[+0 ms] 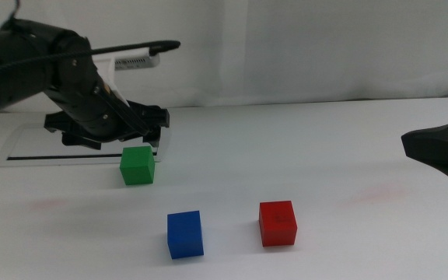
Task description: Stack red cubes first, then green, then blue cubes in a specific spot.
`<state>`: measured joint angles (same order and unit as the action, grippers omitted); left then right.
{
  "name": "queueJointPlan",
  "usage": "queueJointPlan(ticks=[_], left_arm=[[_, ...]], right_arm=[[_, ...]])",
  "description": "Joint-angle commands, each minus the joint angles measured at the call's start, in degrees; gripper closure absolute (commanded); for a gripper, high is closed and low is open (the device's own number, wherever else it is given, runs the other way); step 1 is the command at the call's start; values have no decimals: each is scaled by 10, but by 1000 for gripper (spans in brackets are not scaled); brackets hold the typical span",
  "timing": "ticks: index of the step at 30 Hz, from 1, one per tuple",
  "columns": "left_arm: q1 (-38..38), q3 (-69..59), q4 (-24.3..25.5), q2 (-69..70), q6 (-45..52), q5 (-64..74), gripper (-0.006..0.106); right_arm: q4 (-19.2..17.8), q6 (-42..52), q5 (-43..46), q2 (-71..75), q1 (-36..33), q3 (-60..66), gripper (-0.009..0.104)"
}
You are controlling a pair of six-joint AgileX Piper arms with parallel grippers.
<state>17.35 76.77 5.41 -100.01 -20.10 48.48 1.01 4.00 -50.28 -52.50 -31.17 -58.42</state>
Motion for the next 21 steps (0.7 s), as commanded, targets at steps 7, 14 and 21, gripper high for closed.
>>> queueJointPlan(ticks=[7, 14, 21], left_arm=[[3, 8, 26, -57, -46, -22, 20], [3, 19, 53, -97, -96, -52, 20], [3, 49, 52, -133, -110, -50, 20]], right_arm=[[2, 5, 6, 3, 3, 3, 1], [13, 5, 8, 3, 3, 3, 1], [18, 5, 9, 3, 3, 3, 1]])
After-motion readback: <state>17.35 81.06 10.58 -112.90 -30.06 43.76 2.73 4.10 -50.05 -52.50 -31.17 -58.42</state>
